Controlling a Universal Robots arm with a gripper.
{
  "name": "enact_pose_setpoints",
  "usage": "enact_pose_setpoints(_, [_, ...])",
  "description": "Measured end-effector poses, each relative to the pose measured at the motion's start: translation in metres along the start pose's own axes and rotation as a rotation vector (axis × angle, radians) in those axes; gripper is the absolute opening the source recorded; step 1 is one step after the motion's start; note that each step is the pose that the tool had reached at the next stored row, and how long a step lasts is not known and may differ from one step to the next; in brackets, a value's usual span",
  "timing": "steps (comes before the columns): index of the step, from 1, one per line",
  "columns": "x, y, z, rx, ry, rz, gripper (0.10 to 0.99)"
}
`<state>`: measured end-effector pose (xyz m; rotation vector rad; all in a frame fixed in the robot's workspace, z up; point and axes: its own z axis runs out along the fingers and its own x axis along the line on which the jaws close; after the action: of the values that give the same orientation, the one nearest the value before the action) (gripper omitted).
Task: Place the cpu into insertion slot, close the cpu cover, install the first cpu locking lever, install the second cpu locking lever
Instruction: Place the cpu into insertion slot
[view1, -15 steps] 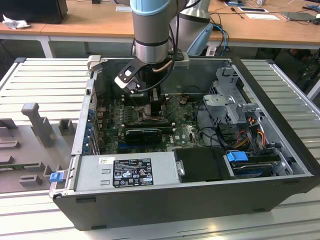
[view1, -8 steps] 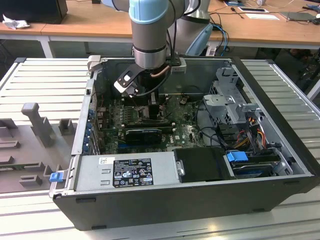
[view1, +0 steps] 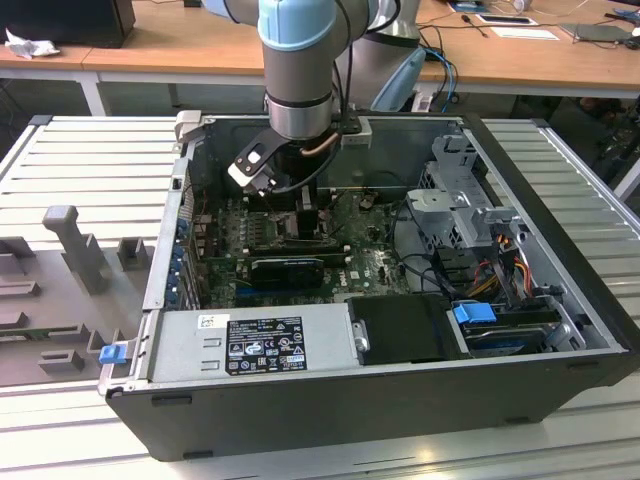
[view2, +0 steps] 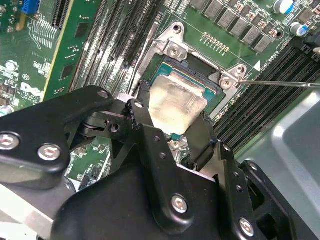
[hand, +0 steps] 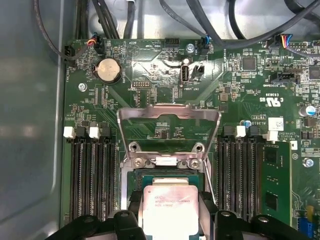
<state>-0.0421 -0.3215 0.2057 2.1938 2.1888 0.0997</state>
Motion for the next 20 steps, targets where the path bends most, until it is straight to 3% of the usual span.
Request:
enact_pose_setpoints(15, [0.0028, -0.0004, 0.0049, 0.000, -0.0003, 0.004, 0.533])
enact_pose_setpoints(17, [0.0028, -0.0004, 0.0049, 0.000, -0.0003, 0.004, 0.545])
enact_pose_setpoints(18, [0.0028, -0.0004, 0.0050, 0.000, -0.0003, 0.004, 0.608])
enact_pose_setpoints(20, [0.0028, -0.0004, 0.0041, 0.000, -0.0003, 0.004, 0.608])
